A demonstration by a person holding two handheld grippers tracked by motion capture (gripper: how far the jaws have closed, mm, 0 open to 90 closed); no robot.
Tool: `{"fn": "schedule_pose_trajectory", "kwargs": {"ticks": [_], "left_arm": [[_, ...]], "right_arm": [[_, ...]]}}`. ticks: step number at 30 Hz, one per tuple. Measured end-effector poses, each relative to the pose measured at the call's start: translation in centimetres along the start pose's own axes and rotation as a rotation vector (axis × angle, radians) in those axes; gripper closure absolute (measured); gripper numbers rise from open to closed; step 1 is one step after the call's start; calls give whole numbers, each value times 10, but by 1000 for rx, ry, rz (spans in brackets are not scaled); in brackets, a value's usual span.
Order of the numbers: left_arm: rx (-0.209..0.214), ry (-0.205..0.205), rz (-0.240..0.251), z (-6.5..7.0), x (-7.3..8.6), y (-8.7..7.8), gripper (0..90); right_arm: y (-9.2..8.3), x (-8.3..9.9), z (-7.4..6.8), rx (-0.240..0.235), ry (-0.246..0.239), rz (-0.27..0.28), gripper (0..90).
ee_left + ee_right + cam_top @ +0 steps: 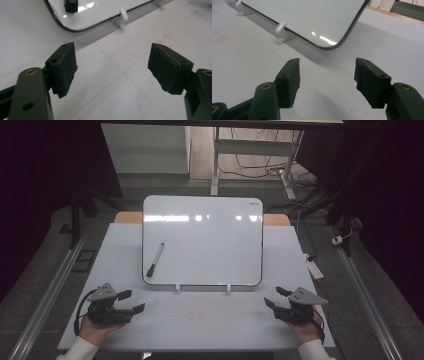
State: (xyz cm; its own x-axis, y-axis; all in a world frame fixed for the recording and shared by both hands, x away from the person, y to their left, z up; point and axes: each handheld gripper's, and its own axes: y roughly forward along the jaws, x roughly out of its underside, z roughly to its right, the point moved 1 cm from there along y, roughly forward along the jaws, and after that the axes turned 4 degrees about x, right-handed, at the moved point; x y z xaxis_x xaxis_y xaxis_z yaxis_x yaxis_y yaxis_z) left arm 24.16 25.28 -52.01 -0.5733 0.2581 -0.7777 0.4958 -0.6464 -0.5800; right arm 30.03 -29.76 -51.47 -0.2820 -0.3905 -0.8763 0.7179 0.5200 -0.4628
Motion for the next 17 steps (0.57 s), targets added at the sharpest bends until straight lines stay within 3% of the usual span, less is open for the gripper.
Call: {"fn": "schedule_pose_trajectory", "kwargs": {"ticks": [17], "left_arm": [[-8,9,-20,2,1,6,192]], "right_arm": [[1,-1,-2,-5,-14,3,351]]}}
